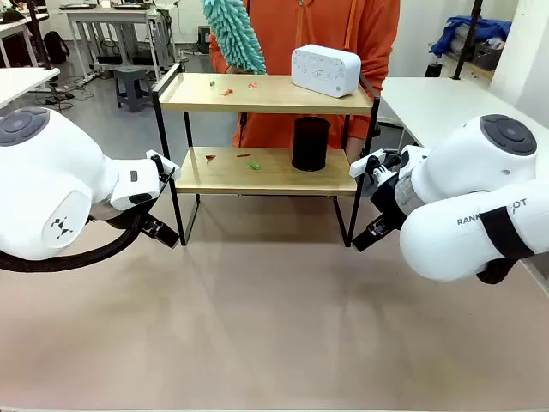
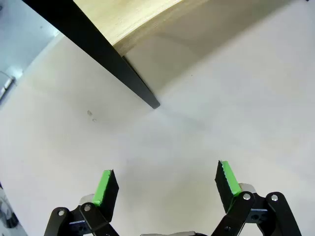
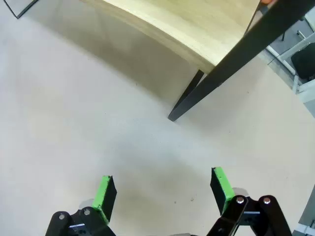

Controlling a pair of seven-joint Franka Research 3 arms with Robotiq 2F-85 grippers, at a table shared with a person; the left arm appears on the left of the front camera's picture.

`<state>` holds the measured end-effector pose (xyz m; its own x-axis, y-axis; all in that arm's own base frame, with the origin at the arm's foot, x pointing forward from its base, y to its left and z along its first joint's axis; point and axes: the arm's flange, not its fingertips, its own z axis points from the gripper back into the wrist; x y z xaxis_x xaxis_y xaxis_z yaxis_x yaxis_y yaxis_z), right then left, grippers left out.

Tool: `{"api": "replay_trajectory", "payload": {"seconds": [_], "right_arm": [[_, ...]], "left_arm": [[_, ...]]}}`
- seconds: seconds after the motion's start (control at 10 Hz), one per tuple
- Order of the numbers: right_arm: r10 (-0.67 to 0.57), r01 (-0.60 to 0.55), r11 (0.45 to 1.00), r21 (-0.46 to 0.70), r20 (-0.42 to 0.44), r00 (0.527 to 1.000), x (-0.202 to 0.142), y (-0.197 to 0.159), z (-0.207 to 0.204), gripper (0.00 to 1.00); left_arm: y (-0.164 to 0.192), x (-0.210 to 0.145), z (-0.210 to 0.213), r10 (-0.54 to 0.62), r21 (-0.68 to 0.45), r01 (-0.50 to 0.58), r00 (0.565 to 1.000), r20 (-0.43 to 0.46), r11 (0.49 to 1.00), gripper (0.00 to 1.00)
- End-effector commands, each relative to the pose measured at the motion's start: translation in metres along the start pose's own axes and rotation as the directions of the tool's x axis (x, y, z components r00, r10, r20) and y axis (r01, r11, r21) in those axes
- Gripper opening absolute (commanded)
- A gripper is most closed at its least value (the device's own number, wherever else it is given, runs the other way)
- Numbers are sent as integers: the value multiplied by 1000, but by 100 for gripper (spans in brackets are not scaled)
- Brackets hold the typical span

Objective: Clean the shelf.
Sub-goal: Pick up the Duster from the human.

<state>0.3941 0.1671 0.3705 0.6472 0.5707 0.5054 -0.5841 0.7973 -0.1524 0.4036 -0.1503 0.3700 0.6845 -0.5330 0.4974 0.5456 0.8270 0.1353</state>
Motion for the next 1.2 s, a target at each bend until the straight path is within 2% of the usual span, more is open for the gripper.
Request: {"api": "replay_trajectory", "payload": {"seconds": [0.0, 1.1], "right_arm": [[0, 0, 1000, 0, 0, 1000, 0, 0, 0, 100], [0, 0, 1000, 0, 0, 1000, 0, 0, 0, 100]], "left_arm": [[0, 0, 0, 0, 0, 0, 1000, 0, 1000, 100], [0, 0, 0, 0, 0, 0, 1000, 0, 1000, 100]]}}
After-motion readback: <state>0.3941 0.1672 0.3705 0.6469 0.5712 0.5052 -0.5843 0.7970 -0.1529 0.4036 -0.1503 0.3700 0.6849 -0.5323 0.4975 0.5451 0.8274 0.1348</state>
